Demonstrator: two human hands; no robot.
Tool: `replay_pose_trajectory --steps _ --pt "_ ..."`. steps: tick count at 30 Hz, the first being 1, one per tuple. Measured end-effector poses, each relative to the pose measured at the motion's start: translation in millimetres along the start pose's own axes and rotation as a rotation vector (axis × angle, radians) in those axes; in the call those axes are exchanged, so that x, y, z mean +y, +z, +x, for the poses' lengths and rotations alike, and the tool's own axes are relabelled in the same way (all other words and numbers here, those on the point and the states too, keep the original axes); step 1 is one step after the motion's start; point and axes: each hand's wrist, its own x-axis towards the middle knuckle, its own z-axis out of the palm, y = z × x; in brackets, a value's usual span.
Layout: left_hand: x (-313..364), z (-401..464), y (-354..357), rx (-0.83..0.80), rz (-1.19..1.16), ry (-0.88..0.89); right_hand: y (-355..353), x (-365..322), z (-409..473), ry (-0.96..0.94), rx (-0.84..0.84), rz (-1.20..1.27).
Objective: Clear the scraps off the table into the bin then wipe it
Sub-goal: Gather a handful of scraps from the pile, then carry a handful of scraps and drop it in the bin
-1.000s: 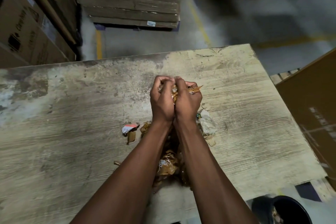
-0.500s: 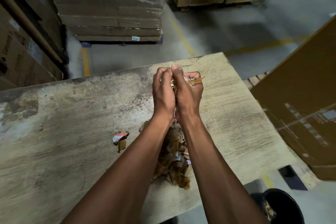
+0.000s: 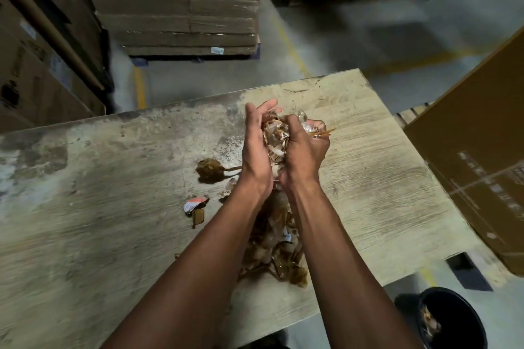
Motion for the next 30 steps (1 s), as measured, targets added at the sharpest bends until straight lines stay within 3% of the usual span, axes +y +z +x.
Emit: replay_pose_trajectory --steps 3,6,8,11,14,18,23,26,30 --pt "0 3 -21 0.04 0.015 -0.036 2 -9 3 0.029 -0.006 0.063" --pt "-10 17 -50 0.266 0.368 0.026 3 -10 9 0.037 0.012 0.101" --pt "-22 24 -73 0.38 0.715 -0.021 3 -6 12 0.051 0.03 0.083" --pt "-42 26 -102 0.335 1.149 -0.189 3 9 14 0.071 0.014 0.008" --pt "-61 25 -115 0.246 1.282 -0.195 1 26 11 0.072 0.023 -0.078" --pt "-62 28 -118 0.247 1.224 -0.067 -5 42 8 0.062 0.042 -0.156" --pt "-44 26 -94 0.349 0.819 0.184 -8 42 7 0.076 0.079 -0.134" --pt "-28 19 -62 0.27 0.573 0.238 -8 34 5 0.073 0.073 -0.107" --pt "-22 13 -29 0.159 0.417 0.246 -10 26 5 0.032 -0.024 -0.106"
